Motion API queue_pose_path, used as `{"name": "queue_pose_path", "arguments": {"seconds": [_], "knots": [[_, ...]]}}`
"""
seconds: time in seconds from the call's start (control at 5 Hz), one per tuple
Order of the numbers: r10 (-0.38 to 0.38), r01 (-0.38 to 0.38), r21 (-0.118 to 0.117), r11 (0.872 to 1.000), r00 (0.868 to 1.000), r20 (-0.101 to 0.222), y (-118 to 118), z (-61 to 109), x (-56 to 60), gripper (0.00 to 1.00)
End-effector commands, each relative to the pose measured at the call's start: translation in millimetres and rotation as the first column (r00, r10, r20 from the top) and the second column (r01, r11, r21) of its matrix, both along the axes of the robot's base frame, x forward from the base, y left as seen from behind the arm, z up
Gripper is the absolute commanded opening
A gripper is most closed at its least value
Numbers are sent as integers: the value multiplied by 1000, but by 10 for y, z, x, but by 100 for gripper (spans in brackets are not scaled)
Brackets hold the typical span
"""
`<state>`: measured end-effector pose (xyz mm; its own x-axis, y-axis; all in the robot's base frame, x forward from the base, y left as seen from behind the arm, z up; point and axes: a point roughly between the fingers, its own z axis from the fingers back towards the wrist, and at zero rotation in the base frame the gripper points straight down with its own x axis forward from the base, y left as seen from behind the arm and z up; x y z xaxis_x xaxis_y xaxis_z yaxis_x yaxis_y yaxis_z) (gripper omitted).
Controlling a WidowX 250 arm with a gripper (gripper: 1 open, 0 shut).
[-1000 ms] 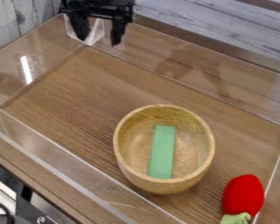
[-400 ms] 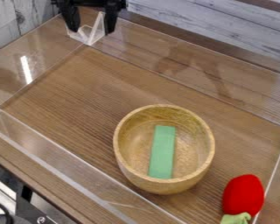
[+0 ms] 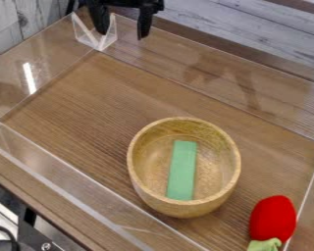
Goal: Put the green block in the brown bowl
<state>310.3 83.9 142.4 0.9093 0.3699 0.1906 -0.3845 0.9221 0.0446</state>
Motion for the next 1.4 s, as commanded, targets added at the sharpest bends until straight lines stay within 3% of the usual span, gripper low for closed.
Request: {"name": "queue_pose_path", "arguments": {"seconds": [0.0,0.2,0.4,0.8,1.0,1.2], "knots": [[14,-15,27,1000,999,37,-100,97,-3,100],[33,-34,43,998,999,22,-157,39,-58,100],[52,-54,59,997,998,29,-137,17,-67,100],[-15,13,70,997,999,31,308,-122,-72,100],[-8,6,81,997,1000,27,410,-124,-49,100],[4,-5,54,999,999,34,422,-74,11,100]]}}
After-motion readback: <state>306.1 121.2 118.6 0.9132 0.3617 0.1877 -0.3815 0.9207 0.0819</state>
